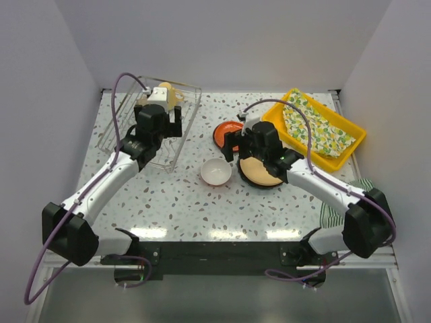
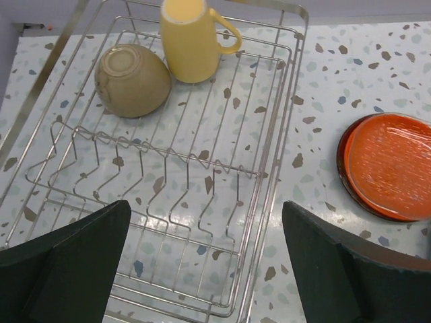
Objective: Unload the mixed dishes from the dish rack
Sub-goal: Pick up the bowl from the dish rack.
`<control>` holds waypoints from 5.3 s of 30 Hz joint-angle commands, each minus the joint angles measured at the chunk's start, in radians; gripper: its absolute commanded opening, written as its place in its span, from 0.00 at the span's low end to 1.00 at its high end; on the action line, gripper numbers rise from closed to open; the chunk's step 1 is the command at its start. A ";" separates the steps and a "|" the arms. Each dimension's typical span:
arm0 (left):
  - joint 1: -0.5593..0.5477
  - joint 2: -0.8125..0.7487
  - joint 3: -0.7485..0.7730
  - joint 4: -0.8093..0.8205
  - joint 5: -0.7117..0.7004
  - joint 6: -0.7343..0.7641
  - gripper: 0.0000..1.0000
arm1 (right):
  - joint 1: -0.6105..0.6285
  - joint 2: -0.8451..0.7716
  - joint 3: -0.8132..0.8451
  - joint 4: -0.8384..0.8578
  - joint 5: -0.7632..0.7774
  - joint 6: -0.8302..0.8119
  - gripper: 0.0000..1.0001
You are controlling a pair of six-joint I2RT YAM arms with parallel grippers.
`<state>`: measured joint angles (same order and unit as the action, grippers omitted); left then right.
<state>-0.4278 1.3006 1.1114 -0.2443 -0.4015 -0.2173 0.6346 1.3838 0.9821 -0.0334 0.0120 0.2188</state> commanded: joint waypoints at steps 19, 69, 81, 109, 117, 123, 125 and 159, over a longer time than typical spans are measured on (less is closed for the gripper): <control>0.172 0.503 0.343 0.142 -0.168 0.714 1.00 | 0.002 -0.296 -0.023 -0.289 0.134 -0.099 0.98; 0.267 0.983 0.559 0.200 -0.023 1.119 0.96 | 0.000 -0.312 0.073 -0.637 0.106 -0.061 0.98; 0.265 0.957 0.473 0.313 0.004 1.110 0.71 | 0.002 -0.275 0.073 -0.617 0.077 -0.061 0.98; 0.264 0.738 0.444 0.293 0.003 1.013 0.21 | 0.000 -0.213 0.082 -0.501 0.025 -0.104 0.98; 0.262 0.715 0.492 0.212 0.032 0.929 0.13 | 0.002 -0.190 0.087 -0.461 -0.001 -0.104 0.98; 0.264 0.680 0.510 0.192 0.036 0.881 0.06 | 0.000 -0.181 0.076 -0.407 -0.010 -0.090 0.98; 0.262 0.669 0.522 0.180 0.039 0.874 0.06 | 0.000 -0.175 0.078 -0.390 -0.010 -0.082 0.98; 0.264 0.404 0.502 -0.036 0.136 0.348 0.00 | 0.000 -0.037 0.112 -0.120 -0.222 -0.012 0.98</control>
<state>-0.1650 1.8072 1.5726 -0.2924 -0.2863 0.2848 0.6346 1.3415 1.0397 -0.2253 -0.1699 0.1936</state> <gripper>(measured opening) 0.747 0.985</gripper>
